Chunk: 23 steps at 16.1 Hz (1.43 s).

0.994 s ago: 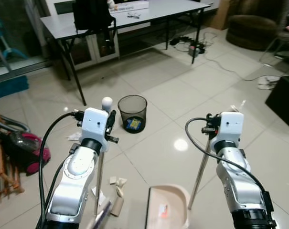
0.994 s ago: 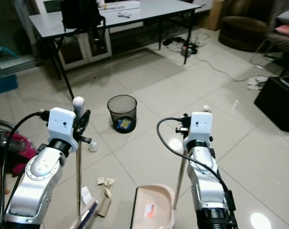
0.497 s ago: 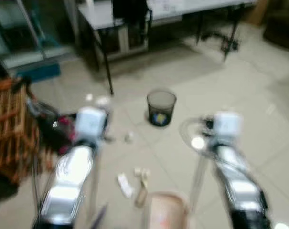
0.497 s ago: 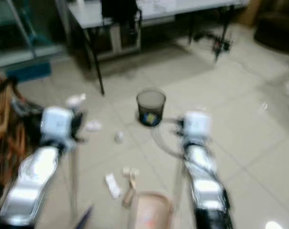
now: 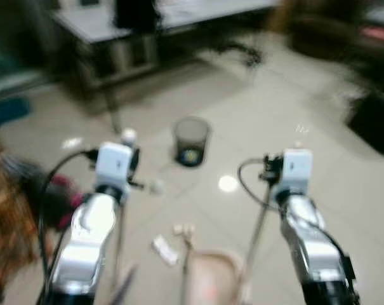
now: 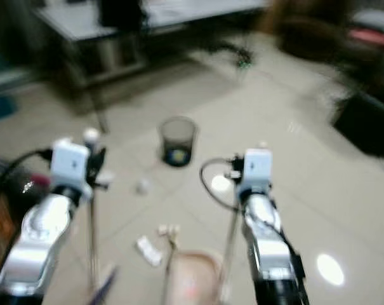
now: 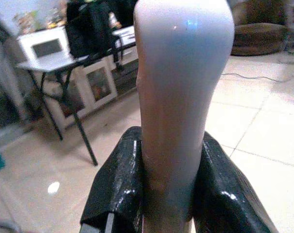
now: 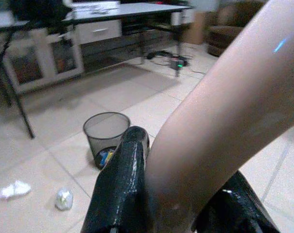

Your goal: Sweep floor

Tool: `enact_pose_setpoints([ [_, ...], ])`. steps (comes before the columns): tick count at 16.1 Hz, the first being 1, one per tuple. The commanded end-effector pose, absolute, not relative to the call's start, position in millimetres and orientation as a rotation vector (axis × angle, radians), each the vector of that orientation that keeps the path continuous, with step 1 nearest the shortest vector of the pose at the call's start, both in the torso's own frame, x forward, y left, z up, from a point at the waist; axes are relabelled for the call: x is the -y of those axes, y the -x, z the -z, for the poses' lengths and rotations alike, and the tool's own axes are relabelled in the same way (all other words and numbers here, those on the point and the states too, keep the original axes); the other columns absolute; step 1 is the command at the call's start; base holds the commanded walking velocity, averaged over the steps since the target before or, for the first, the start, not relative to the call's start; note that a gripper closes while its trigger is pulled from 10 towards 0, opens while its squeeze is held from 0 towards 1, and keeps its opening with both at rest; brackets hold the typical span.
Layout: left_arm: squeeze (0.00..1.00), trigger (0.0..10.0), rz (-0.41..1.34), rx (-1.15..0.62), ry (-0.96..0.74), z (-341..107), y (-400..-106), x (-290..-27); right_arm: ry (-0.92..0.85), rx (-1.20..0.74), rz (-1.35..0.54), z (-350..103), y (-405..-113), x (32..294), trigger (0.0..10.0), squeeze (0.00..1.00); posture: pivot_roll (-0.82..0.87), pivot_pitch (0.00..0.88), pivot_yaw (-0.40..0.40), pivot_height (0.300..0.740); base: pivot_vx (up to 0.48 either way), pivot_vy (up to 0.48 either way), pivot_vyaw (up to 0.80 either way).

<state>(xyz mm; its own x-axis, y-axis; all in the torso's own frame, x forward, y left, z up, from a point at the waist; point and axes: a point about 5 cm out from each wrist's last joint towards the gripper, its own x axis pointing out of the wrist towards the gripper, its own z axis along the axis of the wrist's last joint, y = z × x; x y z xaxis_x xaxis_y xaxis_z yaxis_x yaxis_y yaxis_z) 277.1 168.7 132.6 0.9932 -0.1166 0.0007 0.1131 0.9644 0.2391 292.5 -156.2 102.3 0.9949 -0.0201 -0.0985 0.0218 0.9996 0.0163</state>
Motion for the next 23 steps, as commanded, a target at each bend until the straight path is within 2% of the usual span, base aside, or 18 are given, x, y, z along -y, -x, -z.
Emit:
enact_pose_setpoints([
  [1,0.0,10.0,0.143,0.048,-0.243,-138,-281,-160,-0.004,-0.077,0.054,-108,-293,166,10.0,0.0,-0.04,0.0,0.05,0.74,0.0,0.465,-0.8],
  [16,0.0,10.0,0.146,0.059,-0.215,-135,-283,-160,-0.006,-0.066,0.055,-110,-292,164,10.0,0.0,-0.05,0.0,0.05,0.74,0.0,0.465,-0.8],
  [17,0.0,10.0,0.126,0.083,-0.106,-139,-282,-159,-0.005,-0.065,0.056,-110,-292,165,10.0,0.0,-0.05,0.0,0.049,0.74,0.0,0.0,-0.8],
  [18,0.0,10.0,0.098,0.107,-0.077,-143,-282,-160,-0.002,-0.059,0.055,-111,-292,166,10.0,0.0,-0.05,0.0,0.047,0.74,0.0,0.0,-0.8],
  [20,0.0,10.0,0.076,0.118,-0.14,-141,-278,-163,0.027,-0.003,0.039,-120,-293,165,10.0,0.0,-0.04,0.0,0.043,0.74,0.0,-0.48,0.0],
  [23,0.0,10.0,0.072,0.128,-0.142,-142,-276,-162,0.036,0.057,0.003,-131,-295,162,10.0,0.0,-0.05,0.0,0.04,0.74,0.0,-0.32,0.0],
])
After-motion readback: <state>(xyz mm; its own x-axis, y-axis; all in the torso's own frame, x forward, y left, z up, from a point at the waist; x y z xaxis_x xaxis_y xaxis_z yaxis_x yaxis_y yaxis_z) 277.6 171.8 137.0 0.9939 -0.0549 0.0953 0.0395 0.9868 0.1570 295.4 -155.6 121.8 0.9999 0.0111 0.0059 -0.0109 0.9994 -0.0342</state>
